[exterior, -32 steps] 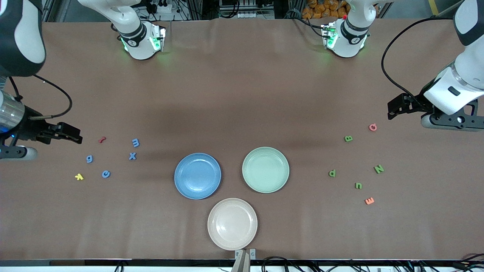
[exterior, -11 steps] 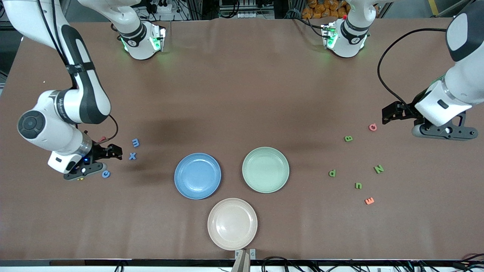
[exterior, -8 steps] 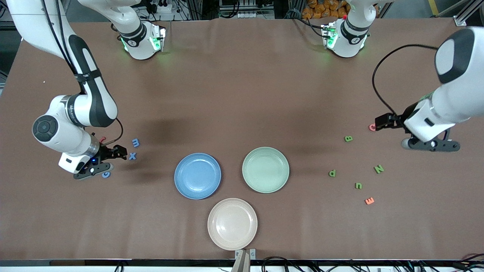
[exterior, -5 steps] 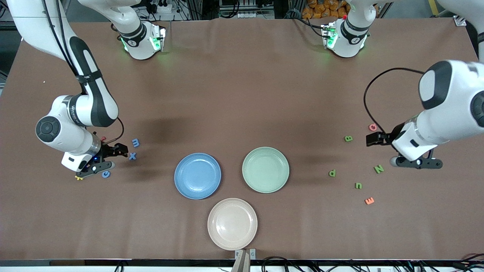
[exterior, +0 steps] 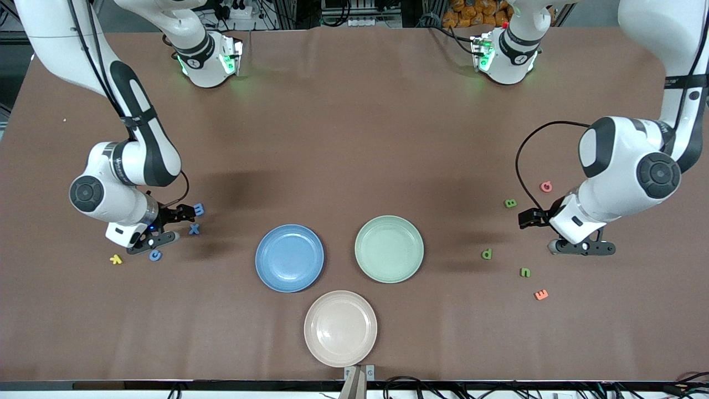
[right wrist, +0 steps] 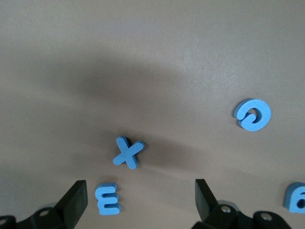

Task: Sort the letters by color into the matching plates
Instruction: 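Lower the right gripper onto the blue E while the left gripper lowers to green u, then grasp the blue E with the right gripper while the left gripper grasps green u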

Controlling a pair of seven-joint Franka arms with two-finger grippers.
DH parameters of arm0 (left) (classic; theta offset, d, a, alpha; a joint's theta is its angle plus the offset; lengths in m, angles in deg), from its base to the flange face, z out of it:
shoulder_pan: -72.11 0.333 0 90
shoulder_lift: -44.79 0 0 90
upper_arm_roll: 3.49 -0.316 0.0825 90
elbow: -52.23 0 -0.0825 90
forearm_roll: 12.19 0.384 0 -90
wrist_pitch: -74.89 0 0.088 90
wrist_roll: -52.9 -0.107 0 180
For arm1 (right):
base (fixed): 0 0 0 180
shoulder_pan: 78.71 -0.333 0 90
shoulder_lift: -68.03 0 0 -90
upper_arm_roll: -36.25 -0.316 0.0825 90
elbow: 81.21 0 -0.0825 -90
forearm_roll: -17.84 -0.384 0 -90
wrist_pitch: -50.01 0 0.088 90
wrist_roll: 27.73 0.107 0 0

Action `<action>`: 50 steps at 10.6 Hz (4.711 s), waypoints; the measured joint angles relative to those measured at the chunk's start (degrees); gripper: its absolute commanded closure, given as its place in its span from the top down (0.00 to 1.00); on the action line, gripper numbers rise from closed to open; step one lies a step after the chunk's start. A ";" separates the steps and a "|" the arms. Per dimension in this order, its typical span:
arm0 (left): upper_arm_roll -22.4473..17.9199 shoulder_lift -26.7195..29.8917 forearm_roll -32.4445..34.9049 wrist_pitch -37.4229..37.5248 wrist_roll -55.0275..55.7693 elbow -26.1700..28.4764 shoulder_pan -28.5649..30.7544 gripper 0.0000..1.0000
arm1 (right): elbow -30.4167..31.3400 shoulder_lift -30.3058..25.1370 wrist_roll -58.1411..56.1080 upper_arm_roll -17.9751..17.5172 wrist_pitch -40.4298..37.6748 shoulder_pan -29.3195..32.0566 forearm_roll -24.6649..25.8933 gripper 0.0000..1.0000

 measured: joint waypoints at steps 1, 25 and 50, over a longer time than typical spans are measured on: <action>0.00 -0.44 0.60 -1.71 0.00 1.12 0.00 1.00 | 0.79 0.26 -0.02 0.00 1.22 0.00 0.00 1.00; 0.22 -19.79 16.76 -19.03 9.02 -5.49 3.43 1.00 | 11.59 -0.49 -0.17 0.00 11.82 -1.70 0.01 0.65; 1.09 -25.10 14.64 -18.99 -0.48 -11.57 3.14 0.00 | 1.31 -0.49 -0.34 -0.07 -0.54 -1.85 0.15 0.22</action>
